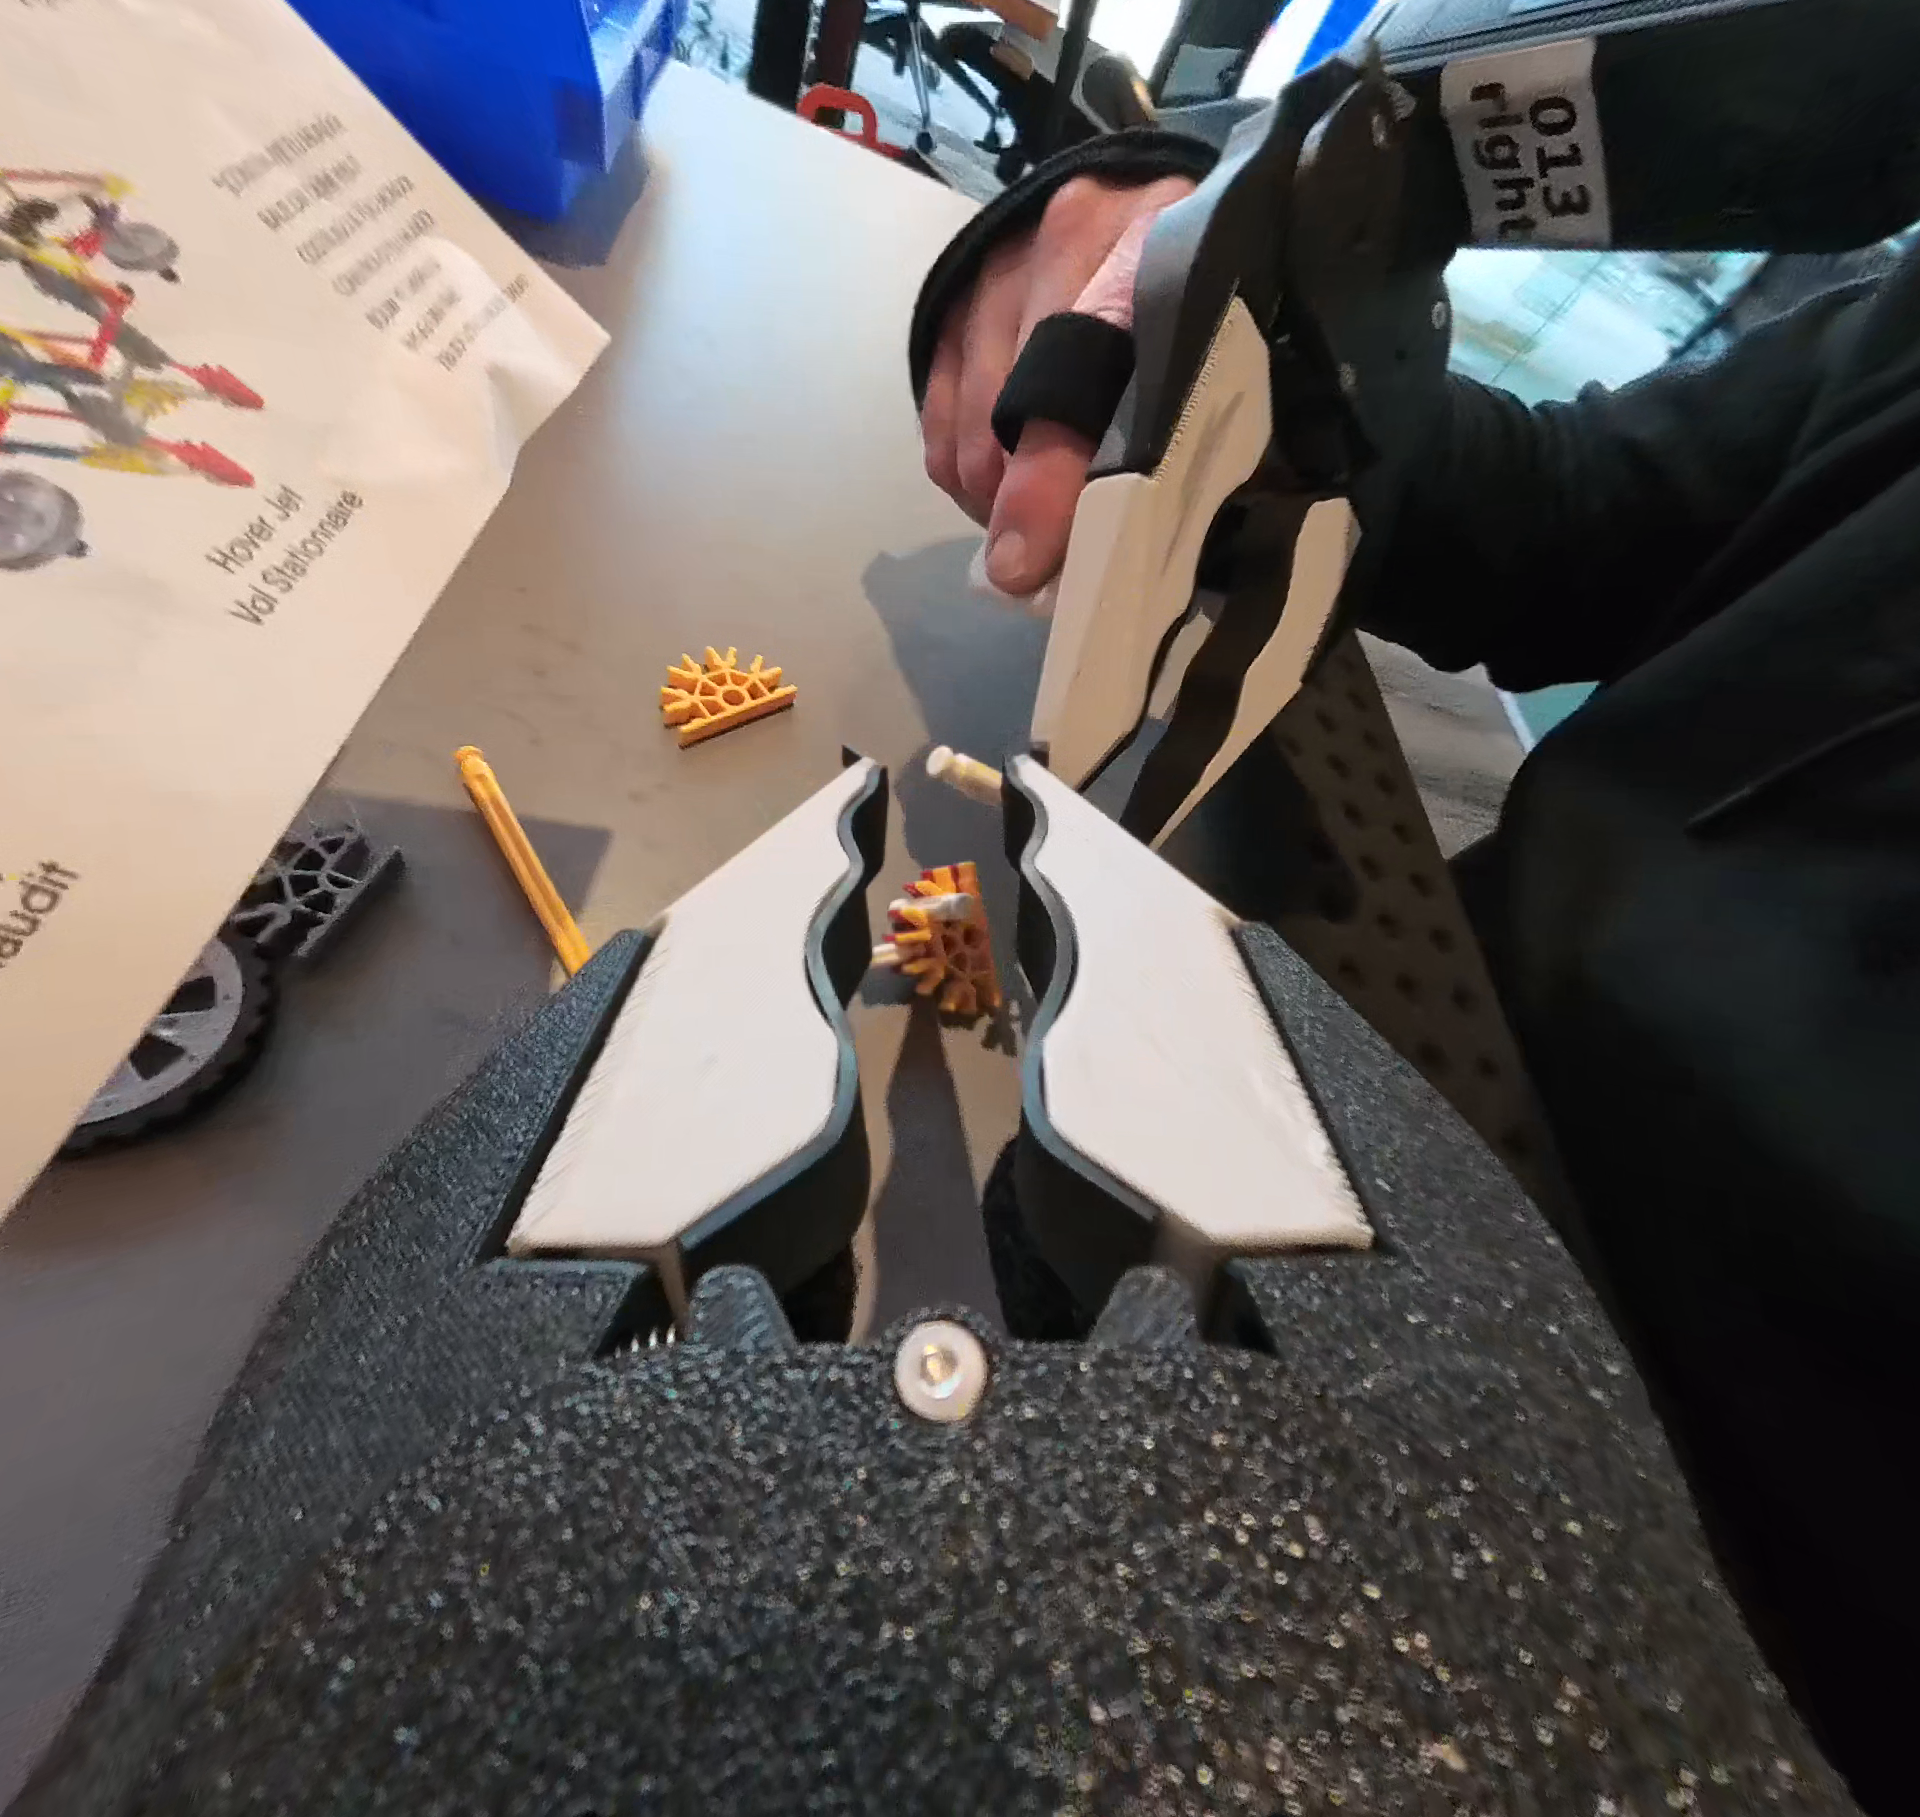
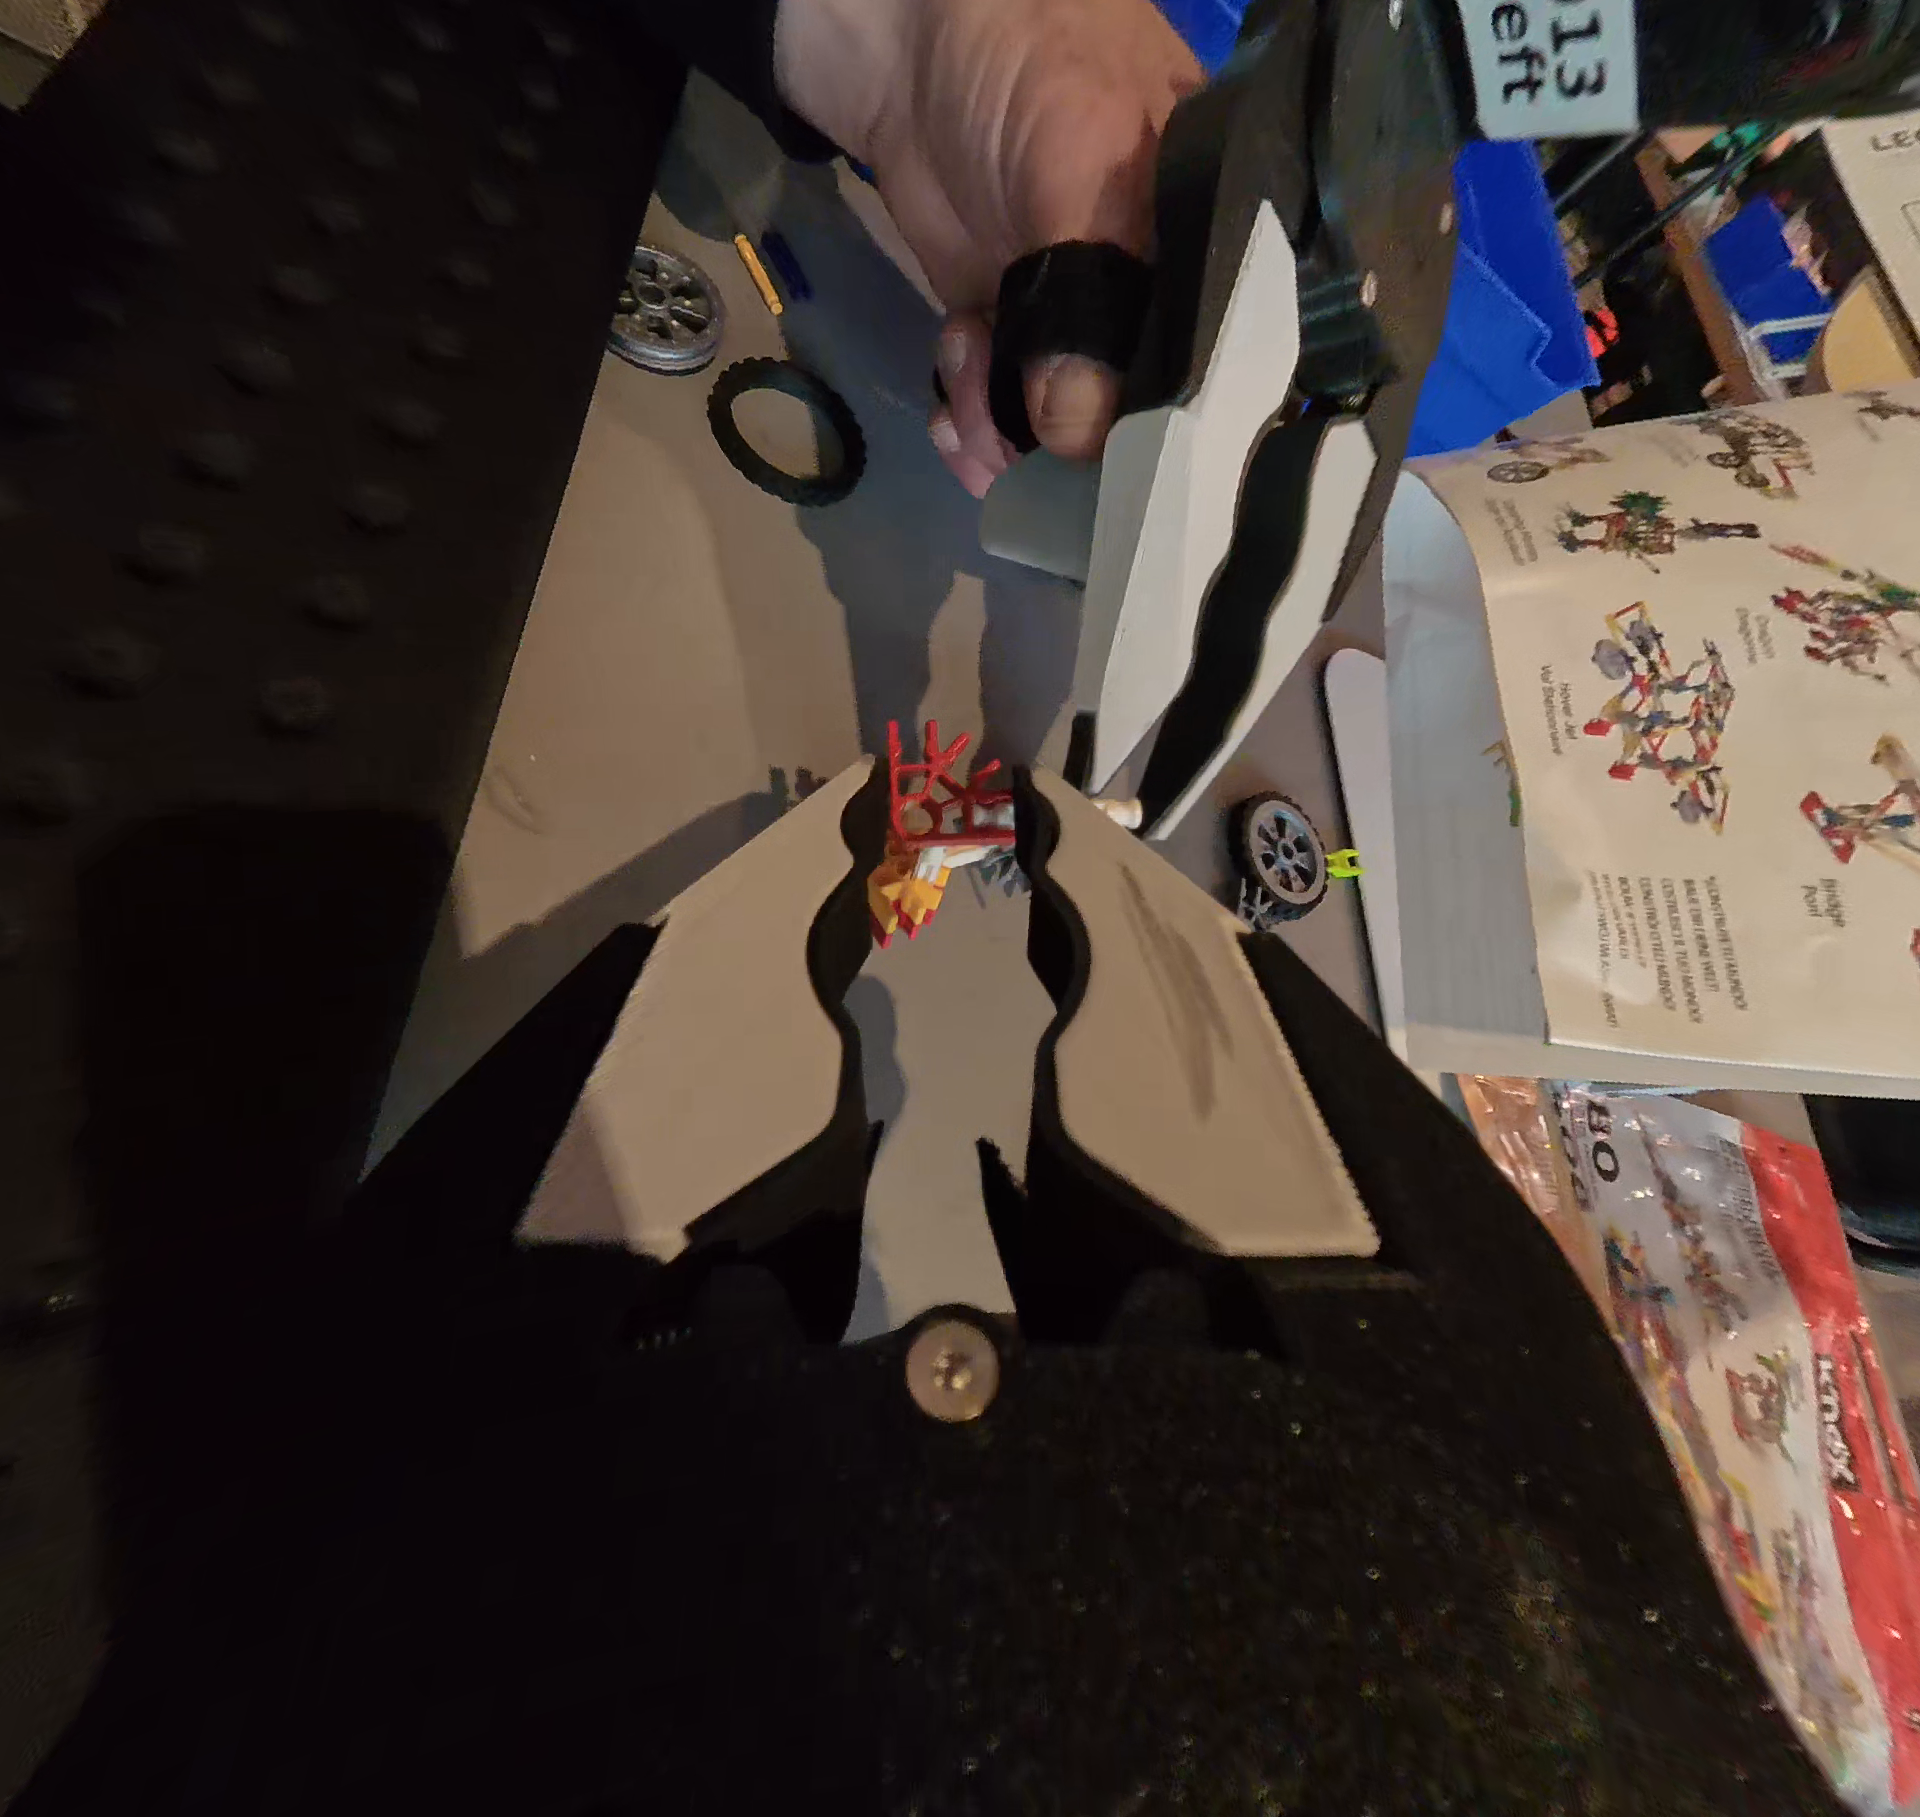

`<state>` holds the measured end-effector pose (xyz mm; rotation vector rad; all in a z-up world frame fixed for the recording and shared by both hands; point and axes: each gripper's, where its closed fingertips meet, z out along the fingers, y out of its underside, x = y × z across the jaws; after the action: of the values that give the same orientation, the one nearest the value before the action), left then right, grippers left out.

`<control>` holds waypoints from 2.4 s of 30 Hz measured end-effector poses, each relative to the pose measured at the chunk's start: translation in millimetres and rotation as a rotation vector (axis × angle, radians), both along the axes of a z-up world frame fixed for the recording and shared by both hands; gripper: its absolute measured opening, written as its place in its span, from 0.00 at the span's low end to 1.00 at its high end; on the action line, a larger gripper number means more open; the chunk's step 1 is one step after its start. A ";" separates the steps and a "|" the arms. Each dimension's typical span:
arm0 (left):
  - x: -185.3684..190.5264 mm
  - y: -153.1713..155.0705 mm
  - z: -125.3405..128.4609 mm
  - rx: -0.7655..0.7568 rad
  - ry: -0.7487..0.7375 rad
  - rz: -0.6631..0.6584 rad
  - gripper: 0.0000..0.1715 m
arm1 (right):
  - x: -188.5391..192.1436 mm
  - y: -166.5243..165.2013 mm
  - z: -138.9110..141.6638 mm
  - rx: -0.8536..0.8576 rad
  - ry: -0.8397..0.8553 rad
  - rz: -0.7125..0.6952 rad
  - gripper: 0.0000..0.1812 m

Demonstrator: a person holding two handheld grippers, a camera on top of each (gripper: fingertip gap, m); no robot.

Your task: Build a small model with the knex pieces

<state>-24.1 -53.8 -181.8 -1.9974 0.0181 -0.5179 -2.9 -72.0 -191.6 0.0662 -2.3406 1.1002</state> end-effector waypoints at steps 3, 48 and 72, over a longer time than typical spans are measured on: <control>3.3 -0.1 -0.6 0.004 -0.038 -0.022 0.08 | -0.8 -0.5 1.0 0.013 0.031 -0.004 0.13; 7.5 -4.5 67.0 0.398 0.177 0.007 0.02 | -10.2 14.5 74.6 -0.546 -0.161 -0.049 0.04; 22.3 -1.0 69.0 0.400 0.543 0.010 0.02 | -2.1 12.7 73.4 -0.534 -0.177 -0.007 0.10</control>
<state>-1.8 -54.8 -112.7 -1.6854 0.4145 0.0502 -5.0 -59.3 -118.2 -0.2439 -2.1089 1.7473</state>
